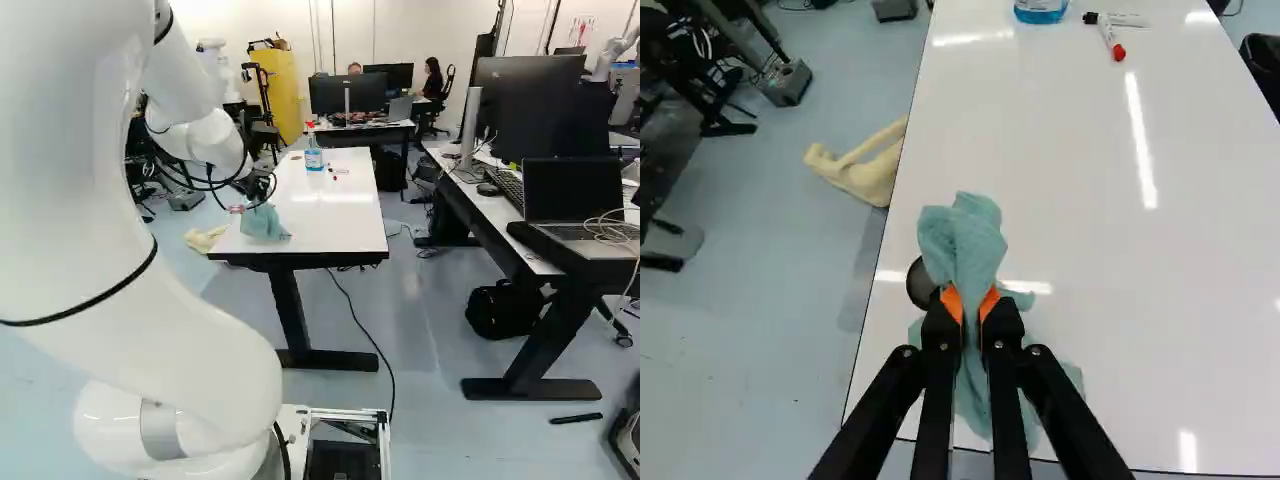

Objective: Clean the table with the green towel

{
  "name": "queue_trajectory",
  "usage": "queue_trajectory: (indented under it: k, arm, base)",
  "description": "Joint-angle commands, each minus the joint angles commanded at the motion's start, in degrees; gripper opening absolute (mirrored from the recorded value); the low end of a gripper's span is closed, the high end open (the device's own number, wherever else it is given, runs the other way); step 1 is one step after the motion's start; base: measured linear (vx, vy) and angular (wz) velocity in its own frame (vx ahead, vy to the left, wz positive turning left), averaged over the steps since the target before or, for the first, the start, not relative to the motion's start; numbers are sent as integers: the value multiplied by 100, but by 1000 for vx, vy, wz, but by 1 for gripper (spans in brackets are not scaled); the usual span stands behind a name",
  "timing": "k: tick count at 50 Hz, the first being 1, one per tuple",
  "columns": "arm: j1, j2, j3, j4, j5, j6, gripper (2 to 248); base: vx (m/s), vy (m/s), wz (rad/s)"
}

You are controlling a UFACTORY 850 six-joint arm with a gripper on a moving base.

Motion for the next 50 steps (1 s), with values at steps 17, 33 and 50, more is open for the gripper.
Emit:
queue_trajectory:
  k: [17,33,50]
  arm:
    - [147,-124,-127,0,0,0,38]
    - [147,-124,-127,0,0,0,132]
    - [147,-124,-127,0,0,0,242]
  base:
    - [0,0,0]
    - [0,0,0]
    - [0,0,0]
